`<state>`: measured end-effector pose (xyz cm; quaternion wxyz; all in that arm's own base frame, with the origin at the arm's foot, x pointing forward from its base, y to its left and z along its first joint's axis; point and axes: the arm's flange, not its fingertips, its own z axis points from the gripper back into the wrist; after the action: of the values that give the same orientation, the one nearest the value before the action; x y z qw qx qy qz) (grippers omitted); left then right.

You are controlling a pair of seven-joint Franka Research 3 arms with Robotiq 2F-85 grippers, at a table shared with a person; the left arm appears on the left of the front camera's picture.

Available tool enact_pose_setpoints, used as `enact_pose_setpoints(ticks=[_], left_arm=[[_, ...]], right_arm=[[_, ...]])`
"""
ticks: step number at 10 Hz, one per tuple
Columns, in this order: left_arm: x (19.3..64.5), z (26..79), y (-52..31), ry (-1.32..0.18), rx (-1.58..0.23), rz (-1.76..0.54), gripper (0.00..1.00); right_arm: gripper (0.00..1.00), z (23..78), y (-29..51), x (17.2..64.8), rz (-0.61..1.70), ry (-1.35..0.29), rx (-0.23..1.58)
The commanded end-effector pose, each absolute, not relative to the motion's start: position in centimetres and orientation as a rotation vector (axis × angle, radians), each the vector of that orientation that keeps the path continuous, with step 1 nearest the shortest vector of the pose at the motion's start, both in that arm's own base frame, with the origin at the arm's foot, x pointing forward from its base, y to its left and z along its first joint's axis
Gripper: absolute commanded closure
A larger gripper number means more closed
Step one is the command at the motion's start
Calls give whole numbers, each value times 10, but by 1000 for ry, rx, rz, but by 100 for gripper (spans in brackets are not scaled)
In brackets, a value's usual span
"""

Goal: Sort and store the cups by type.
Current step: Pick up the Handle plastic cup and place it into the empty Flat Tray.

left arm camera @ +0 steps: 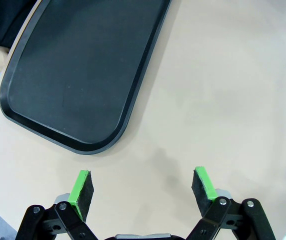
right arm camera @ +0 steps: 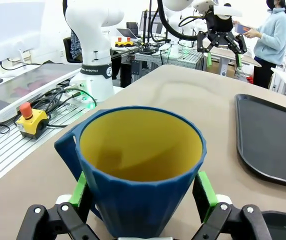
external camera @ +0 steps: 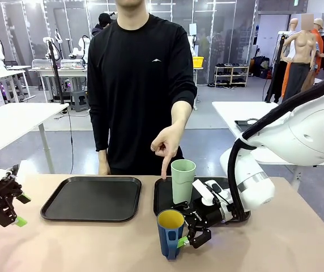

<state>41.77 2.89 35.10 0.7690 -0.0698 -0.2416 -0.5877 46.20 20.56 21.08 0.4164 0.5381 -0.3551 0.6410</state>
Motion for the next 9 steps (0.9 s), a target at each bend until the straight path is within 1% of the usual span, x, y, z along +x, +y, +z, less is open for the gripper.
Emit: enact_pose_setpoints(ticks=[1, 5, 6, 7, 8, 9], left_arm=[[418, 349, 29, -514, -133, -1270, 0], [418, 349, 29, -514, -133, -1270, 0], [418, 349, 29, -514, -133, -1270, 0], [418, 349, 29, -514, -133, -1270, 0], [418, 349, 29, -514, -133, -1270, 0], [418, 349, 29, -514, -133, -1270, 0]], right_arm=[[0, 208, 209, 465, 1615, -863, 1365], [0, 206, 208, 462, 1590, -883, 1373], [19, 206, 209, 461, 1620, -869, 1378], [19, 206, 209, 461, 1607, -882, 1377], [38, 205, 209, 462, 1599, -888, 1378], [24, 205, 210, 462, 1597, -883, 1378]])
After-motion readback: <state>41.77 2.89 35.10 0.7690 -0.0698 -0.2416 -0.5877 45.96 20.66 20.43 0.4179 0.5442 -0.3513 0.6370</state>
